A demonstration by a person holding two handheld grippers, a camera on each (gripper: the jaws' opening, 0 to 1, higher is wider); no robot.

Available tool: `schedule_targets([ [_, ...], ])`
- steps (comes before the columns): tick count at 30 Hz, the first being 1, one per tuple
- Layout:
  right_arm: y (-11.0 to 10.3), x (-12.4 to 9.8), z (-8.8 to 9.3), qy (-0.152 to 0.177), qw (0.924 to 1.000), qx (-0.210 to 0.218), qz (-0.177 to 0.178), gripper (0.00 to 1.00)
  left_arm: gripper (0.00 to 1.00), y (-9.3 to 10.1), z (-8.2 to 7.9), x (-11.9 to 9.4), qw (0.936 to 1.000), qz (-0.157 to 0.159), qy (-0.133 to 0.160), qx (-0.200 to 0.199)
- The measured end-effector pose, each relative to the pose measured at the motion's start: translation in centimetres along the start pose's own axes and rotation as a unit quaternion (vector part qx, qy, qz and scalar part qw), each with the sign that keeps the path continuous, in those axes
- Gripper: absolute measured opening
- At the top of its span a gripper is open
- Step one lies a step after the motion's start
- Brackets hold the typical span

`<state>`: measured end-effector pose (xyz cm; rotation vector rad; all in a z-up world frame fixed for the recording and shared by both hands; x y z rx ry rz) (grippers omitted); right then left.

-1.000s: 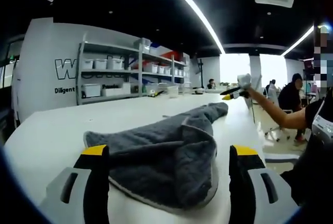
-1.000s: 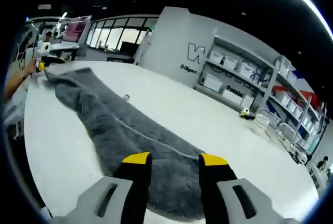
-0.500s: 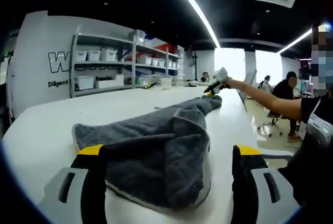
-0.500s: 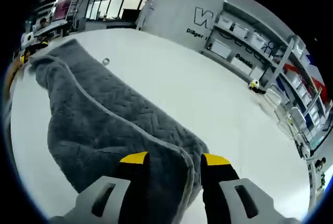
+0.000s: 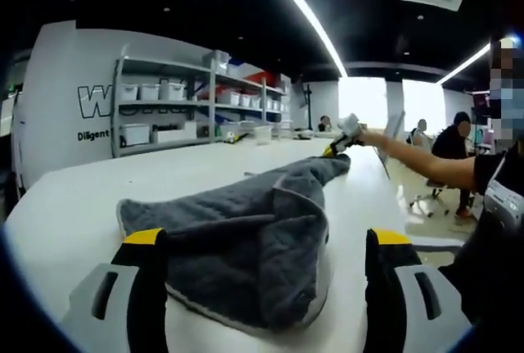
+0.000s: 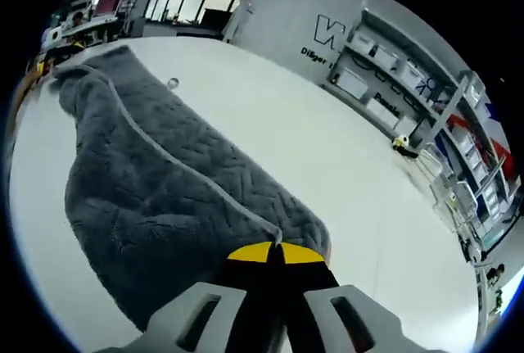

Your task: Open the folded towel by lifting each exposed corner and separating the folded layers until the towel lies flat within the target outline without major curled edges

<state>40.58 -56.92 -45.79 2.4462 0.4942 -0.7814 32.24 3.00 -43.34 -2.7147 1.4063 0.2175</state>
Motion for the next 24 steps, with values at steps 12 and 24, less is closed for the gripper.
schedule_targets([
  [12,-2.6,-4.6,-1.1,0.118,0.9927,0.022,-0.014,0.0,0.99,0.2,-0.2,-0.4,1.0,0.001,0.002,0.002],
  [24,-5.1,-10.1,1.0,0.178,0.9833,0.018,-0.031,0.0,0.99,0.1,0.1,-0.4,1.0,-0.003,-0.001,0.0],
])
Point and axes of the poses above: the point that each gripper's makers call its tool centre point, and the gripper's own axes: x roughly forward along the fingers, y roughly to its right, z roughly out of its underside, the point moved 3 cm from there along -x, roughly backward along the fingers, and after that the axes turned 3 degrees about -z, right-handed, at the moved point
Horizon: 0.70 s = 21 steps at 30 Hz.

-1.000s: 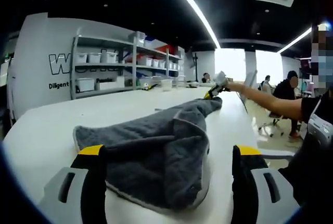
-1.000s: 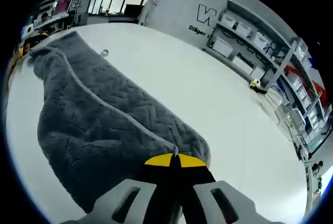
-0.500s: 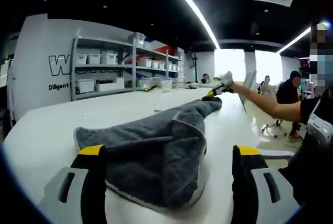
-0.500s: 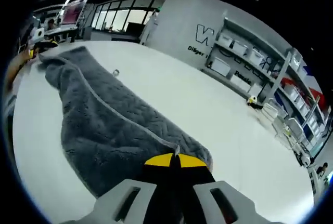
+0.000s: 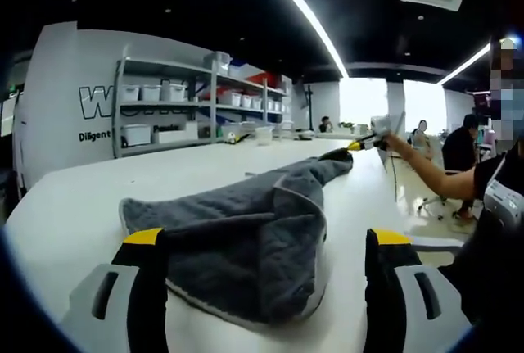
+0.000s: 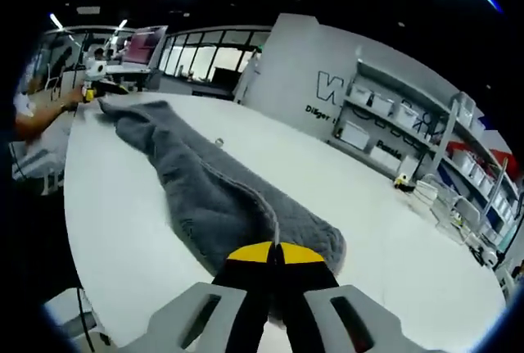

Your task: Open the folded towel by lifting each exposed corner and separating the folded layers until the towel lies flat within the target outline without major curled edges

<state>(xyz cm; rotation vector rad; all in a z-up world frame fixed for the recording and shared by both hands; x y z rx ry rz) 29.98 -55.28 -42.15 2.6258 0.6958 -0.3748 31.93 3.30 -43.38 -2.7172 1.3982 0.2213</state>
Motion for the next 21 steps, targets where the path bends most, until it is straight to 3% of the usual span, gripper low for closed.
schedule_targets([
  [5,-0.6,-2.7,0.9,0.013,0.9998,-0.014,0.011,0.0,0.99,0.0,0.0,-0.1,1.0,-0.002,0.001,-0.001],
  [9,-1.7,-3.8,1.9,0.026,0.9995,-0.001,-0.017,0.0,0.99,0.3,0.0,-0.1,1.0,-0.003,0.001,-0.002],
  [14,-3.3,-4.2,4.0,-0.018,0.9982,-0.029,-0.048,0.0,0.99,0.4,-0.1,-0.1,1.0,-0.005,0.0,-0.002],
  [16,-4.3,-4.1,4.6,-0.031,0.9966,-0.024,-0.072,0.0,0.98,0.4,-0.2,-0.1,1.0,-0.006,0.003,-0.004],
  [21,-4.7,-3.6,5.2,-0.052,0.9947,-0.013,-0.088,0.0,0.98,0.1,-0.1,0.1,0.9999,-0.009,-0.003,-0.006],
])
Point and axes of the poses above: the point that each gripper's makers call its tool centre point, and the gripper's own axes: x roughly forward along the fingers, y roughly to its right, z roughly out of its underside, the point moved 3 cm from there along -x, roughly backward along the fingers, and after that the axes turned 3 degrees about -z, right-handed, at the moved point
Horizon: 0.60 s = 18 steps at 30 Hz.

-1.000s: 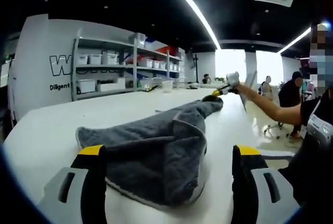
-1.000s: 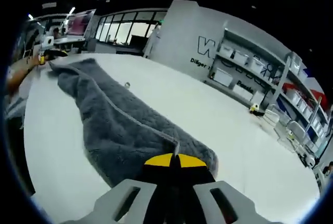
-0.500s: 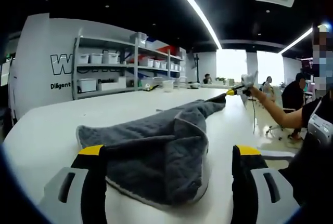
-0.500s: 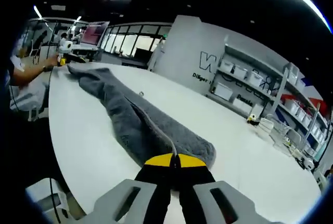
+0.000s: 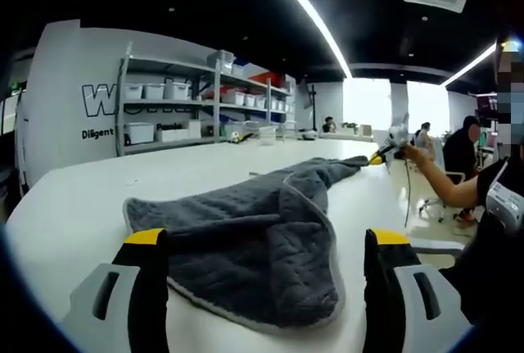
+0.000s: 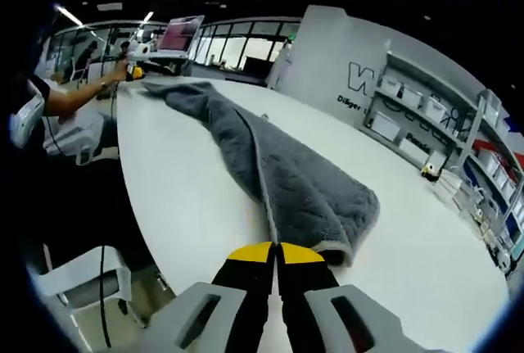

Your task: Open the folded towel by lifting each exposed corner and separating the folded layers until the towel lies flat within the target outline without major curled edges

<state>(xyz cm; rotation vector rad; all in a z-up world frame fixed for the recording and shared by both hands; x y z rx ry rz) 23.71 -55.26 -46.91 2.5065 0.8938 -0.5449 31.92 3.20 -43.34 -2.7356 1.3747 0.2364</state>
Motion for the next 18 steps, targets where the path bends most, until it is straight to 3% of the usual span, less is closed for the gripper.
schedule_targets([
  [3,0.1,0.0,-0.3,0.01,0.9994,0.031,-0.01,0.05,0.98,-0.2,-0.1,0.0,1.0,-0.001,0.0,-0.001],
  [5,0.1,-0.2,-1.1,0.03,0.9979,0.054,-0.017,0.12,0.98,-0.5,-0.3,0.0,1.0,-0.004,0.003,-0.002],
  [8,0.8,-0.7,-2.9,0.076,0.9946,0.069,-0.018,0.14,0.97,-1.3,-0.6,0.1,0.9998,-0.014,0.003,-0.014],
  [10,1.3,-0.9,-4.1,0.092,0.9922,0.082,-0.014,0.22,0.96,-2.0,-1.2,0.1,0.9997,-0.019,0.004,-0.017],
  [13,2.3,-0.7,-5.3,0.093,0.9928,0.074,0.006,0.3,0.96,-2.8,-1.9,0.3,0.9996,-0.026,-0.001,-0.012],
  [18,5.5,0.9,-7.4,0.097,0.9896,0.091,0.054,0.3,0.86,-5.0,-2.6,1.2,0.998,-0.05,-0.002,-0.038],
])
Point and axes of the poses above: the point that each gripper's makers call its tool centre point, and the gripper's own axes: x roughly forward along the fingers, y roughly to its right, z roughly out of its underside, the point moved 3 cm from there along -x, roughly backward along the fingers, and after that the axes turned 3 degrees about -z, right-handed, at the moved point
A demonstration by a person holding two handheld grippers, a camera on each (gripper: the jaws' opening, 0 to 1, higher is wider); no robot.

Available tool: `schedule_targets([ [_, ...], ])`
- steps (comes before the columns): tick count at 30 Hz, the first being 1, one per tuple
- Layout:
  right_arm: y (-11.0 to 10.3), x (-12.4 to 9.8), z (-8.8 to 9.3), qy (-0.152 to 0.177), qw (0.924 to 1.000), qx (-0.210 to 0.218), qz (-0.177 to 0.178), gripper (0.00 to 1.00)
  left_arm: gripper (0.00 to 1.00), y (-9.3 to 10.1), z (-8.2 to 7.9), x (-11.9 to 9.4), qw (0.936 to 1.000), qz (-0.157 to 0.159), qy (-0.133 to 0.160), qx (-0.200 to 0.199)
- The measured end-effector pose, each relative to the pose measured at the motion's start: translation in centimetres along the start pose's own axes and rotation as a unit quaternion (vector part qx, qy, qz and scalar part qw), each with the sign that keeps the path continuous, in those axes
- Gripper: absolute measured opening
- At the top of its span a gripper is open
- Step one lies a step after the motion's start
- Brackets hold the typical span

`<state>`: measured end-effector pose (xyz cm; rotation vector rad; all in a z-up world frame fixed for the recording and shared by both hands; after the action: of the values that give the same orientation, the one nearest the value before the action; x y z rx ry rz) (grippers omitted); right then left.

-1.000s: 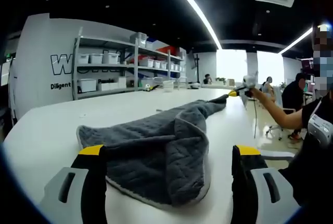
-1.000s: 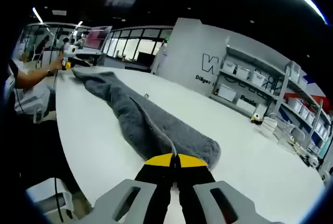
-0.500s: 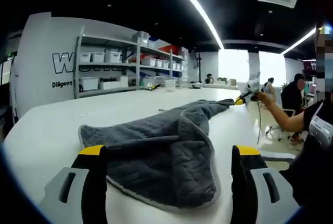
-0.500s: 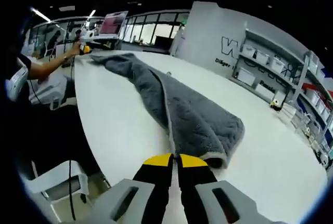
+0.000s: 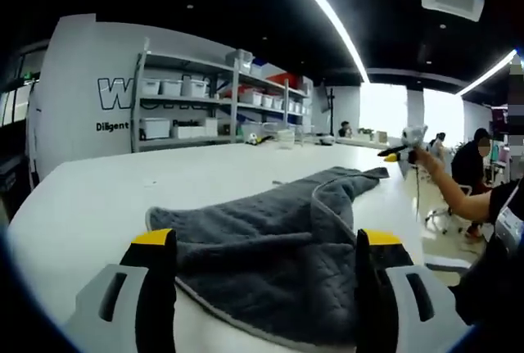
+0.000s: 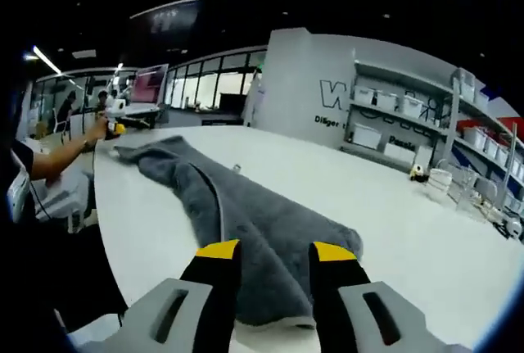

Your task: Open the folded towel by lifting each exposed corner and separating the folded layers until the towel lies flat within the target outline without major curled edges

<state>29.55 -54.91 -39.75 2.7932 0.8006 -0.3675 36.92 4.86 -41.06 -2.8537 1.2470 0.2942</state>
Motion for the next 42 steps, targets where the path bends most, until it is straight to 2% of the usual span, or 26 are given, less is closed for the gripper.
schedule_targets([
  [5,2.6,3.3,-0.7,-0.033,0.9975,0.007,0.061,0.31,0.79,-2.0,0.0,1.9,0.9992,-0.025,-0.032,0.004],
  [10,4.8,6.8,-0.2,-0.072,0.9926,0.023,0.095,0.3,0.65,-3.1,-1.0,3.5,0.9983,-0.043,-0.034,0.022],
  [12,6.1,8.3,0.4,-0.09,0.9893,0.037,0.108,0.3,0.6,-4.0,-1.6,4.2,0.9975,-0.062,-0.025,0.021],
  [14,7.0,9.3,1.2,-0.101,0.987,0.052,0.114,0.3,0.57,-4.9,-1.6,5.1,0.9965,-0.076,-0.032,0.017],
  [15,7.3,9.8,1.6,-0.107,0.9855,0.06,0.118,0.3,0.55,-5.3,-1.2,5.5,0.9954,-0.082,-0.046,0.019],
  [16,7.6,10.0,2.1,-0.116,0.9839,0.064,0.12,0.3,0.53,-5.8,-0.6,5.9,0.9923,-0.098,-0.072,0.023],
  [18,8.1,10.6,3.2,-0.137,0.9795,0.074,0.128,0.29,0.49,-6.2,0.1,6.4,0.9885,-0.115,-0.095,0.027],
  [21,8.8,11.3,4.3,-0.15,0.9764,0.078,0.134,0.27,0.47,-6.2,0.5,7.7,0.9886,-0.116,-0.096,0.001],
  [23,9.5,11.5,4.5,-0.146,0.9753,0.09,0.139,0.24,0.47,-6.6,1.2,8.4,0.9867,-0.121,-0.108,-0.012],
  [25,9.7,11.7,4.5,-0.137,0.9757,0.105,0.135,0.18,0.47,-7.4,2.2,8.9,0.9808,-0.139,-0.135,-0.02],
  [26,9.6,11.8,4.7,-0.136,0.9754,0.109,0.135,0.17,0.47,-8.1,2.9,9.0,0.9739,-0.166,-0.153,-0.028],
  [27,9.6,11.9,4.8,-0.137,0.9752,0.11,0.135,0.17,0.47,-8.5,3.2,9.1,0.9705,-0.179,-0.159,-0.029],
  [28,9.5,11.9,5.3,-0.152,0.973,0.108,0.136,0.16,0.46,-8.5,3.4,9.7,0.9718,-0.175,-0.158,-0.01],
  [30,9.5,12.1,5.9,-0.164,0.9724,0.101,0.132,0.13,0.42,-8.4,3.9,10.1,0.9703,-0.176,-0.166,-0.01],
  [32,9.4,12.3,6.3,-0.168,0.9722,0.105,0.126,0.09,0.32,-8.2,4.3,10.5,0.9717,-0.167,-0.167,-0.016],
  [33,9.4,12.5,6.2,-0.163,0.9734,0.106,0.121,0.07,0.29,-8.0,4.4,10.7,0.9729,-0.158,-0.166,-0.025],
  [37,9.2,12.7,6.1,-0.162,0.9751,0.099,0.114,0.03,0.25,-8.2,4.4,10.8,0.9728,-0.159,-0.168,-0.017],
  [39,9.1,12.8,6.1,-0.164,0.9753,0.096,0.114,0.0,0.16,-8.2,4.4,10.8,0.9736,-0.156,-0.166,-0.016],
  [40,9.3,12.9,6.1,-0.164,0.9753,0.093,0.115,0.0,0.08,-8.2,4.5,10.7,0.9745,-0.153,-0.163,-0.016],
  [42,9.4,13.1,6.0,-0.163,0.9753,0.091,0.118,0.0,0.06,-8.5,4.5,10.7,0.9759,-0.151,-0.156,-0.021],
])
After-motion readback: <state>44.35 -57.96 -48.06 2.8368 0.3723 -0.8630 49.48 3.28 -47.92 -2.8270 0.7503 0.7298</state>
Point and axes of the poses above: the point that each gripper's makers call its tool centre point, and the gripper's own axes: x roughly forward along the fingers, y roughly to its right, z roughly out of its underside, the point moved 3 cm from there along -x, roughly backward along the fingers, and after that the axes turned 3 degrees about -z, right-handed, at the moved point
